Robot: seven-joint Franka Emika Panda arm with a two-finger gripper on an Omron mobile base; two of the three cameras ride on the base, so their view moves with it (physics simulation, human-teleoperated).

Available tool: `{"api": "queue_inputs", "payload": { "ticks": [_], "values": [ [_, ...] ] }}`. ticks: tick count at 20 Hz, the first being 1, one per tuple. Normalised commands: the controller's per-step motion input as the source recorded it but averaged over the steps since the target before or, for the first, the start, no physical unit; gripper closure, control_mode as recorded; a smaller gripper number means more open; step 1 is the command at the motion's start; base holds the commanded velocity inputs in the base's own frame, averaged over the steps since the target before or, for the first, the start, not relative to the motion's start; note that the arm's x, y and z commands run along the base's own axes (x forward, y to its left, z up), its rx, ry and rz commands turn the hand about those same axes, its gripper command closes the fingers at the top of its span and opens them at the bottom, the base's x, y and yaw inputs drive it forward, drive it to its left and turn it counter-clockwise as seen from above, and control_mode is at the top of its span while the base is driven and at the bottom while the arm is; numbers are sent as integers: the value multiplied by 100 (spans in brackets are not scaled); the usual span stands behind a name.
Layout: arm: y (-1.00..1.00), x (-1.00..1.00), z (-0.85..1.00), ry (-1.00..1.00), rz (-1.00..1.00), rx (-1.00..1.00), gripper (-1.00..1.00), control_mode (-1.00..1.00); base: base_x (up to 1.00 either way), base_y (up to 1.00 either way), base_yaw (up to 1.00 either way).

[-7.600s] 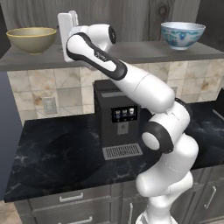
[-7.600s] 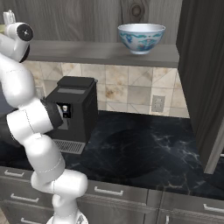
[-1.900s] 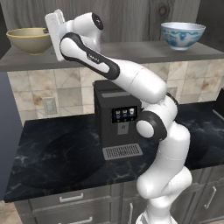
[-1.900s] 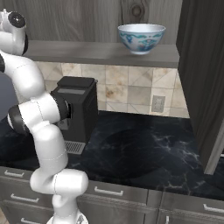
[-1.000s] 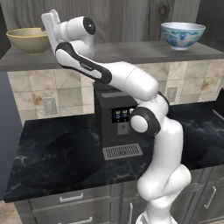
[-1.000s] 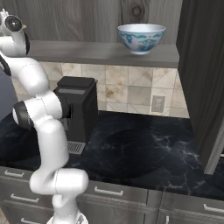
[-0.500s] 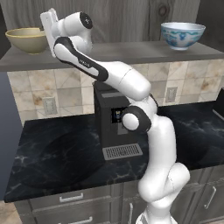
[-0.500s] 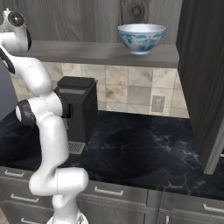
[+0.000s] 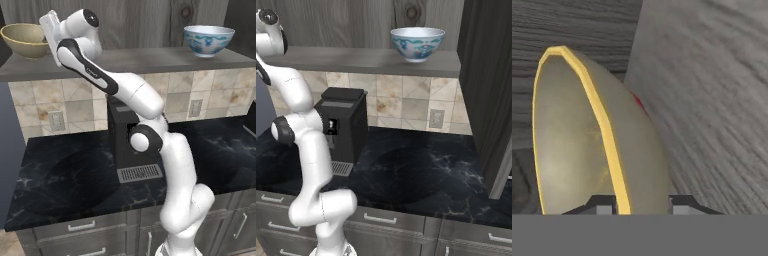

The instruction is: Move the bowls from the cabinet to the plates on the dining table.

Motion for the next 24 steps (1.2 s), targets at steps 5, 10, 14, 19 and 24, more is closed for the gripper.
{"api": "queue_inputs", "payload": {
  "ticks": [5,10,14,19,24],
  "values": [
    [6,-15,-28,-3,2,-2,100,-100,0,0,0],
    [1,-13,-26,-4,2,-1,100,-100,0,0,0],
    [0,-33,-23,-7,0,-2,100,-100,0,0,0],
    [0,-56,-31,-15,0,-1,100,-100,0,0,0],
    [-2,-56,-43,-18,-1,2,100,-100,0,0,0]
  ]
}}
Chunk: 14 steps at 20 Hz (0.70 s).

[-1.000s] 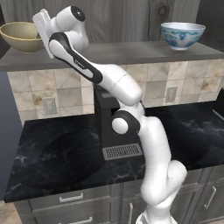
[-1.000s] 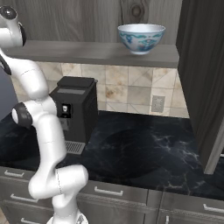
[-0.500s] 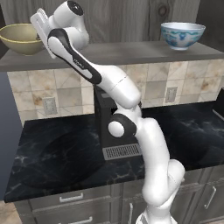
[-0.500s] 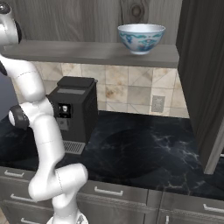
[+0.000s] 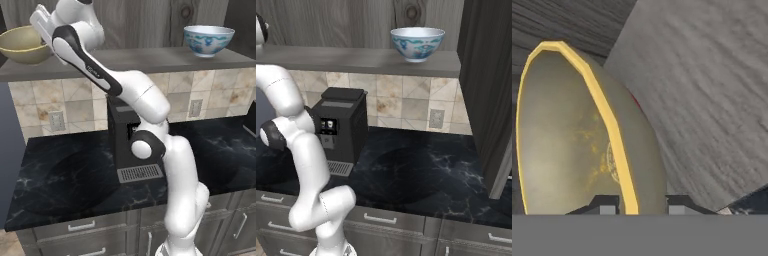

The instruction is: Move the bowls from the cabinet to the plates on the dining table.

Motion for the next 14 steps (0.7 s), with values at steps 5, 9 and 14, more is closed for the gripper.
{"api": "queue_inputs", "payload": {
  "ticks": [5,9,14],
  "values": [
    [-9,-55,-42,-18,0,3,100,-100,0,0,0],
    [-28,-52,-29,-15,0,5,100,-100,0,0,0],
    [-35,-52,-18,-11,0,5,100,-100,0,0,0]
  ]
}}
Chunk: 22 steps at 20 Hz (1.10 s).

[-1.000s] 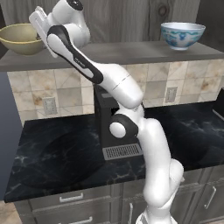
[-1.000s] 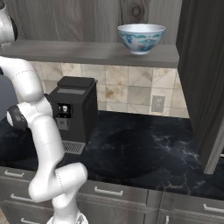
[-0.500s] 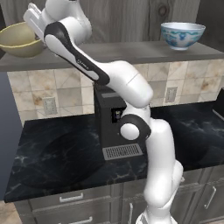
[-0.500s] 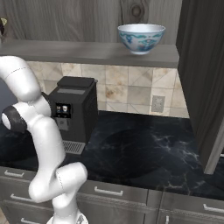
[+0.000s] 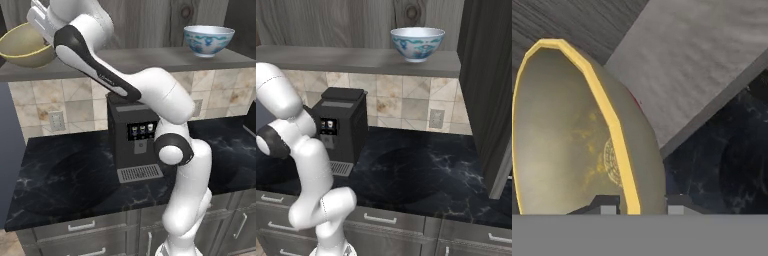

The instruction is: Move the bowls from the cabinet to the plates on the dining table.

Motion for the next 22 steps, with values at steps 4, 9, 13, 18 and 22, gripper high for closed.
{"api": "queue_inputs", "payload": {
  "ticks": [4,9,13,18,22],
  "values": [
    [-40,-51,-13,-9,0,3,100,-100,0,0,0],
    [-42,-51,-12,-9,0,2,100,-100,0,0,0],
    [-42,-52,-11,-8,0,2,100,-100,0,0,0],
    [-25,-51,-11,-5,-4,0,100,-100,0,0,0],
    [-30,-51,-10,-4,-3,1,100,-100,0,0,0]
  ]
}}
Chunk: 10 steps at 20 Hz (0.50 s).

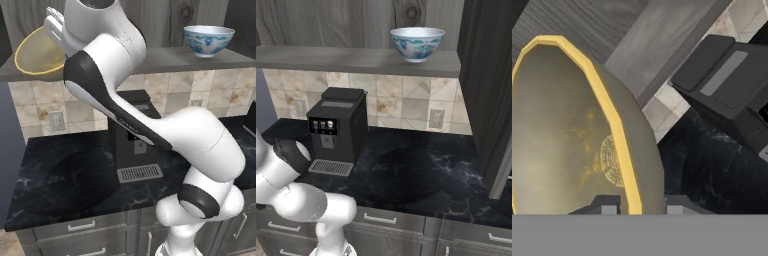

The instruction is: Move the bowls from the cabinet to the plates on the dining table.

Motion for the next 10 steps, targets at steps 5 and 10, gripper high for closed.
{"api": "queue_inputs", "payload": {
  "ticks": [5,10],
  "values": [
    [-46,-46,-10,-4,0,8,100,-100,0,0,0],
    [-48,-41,-6,-1,0,11,100,-100,0,0,0]
  ]
}}
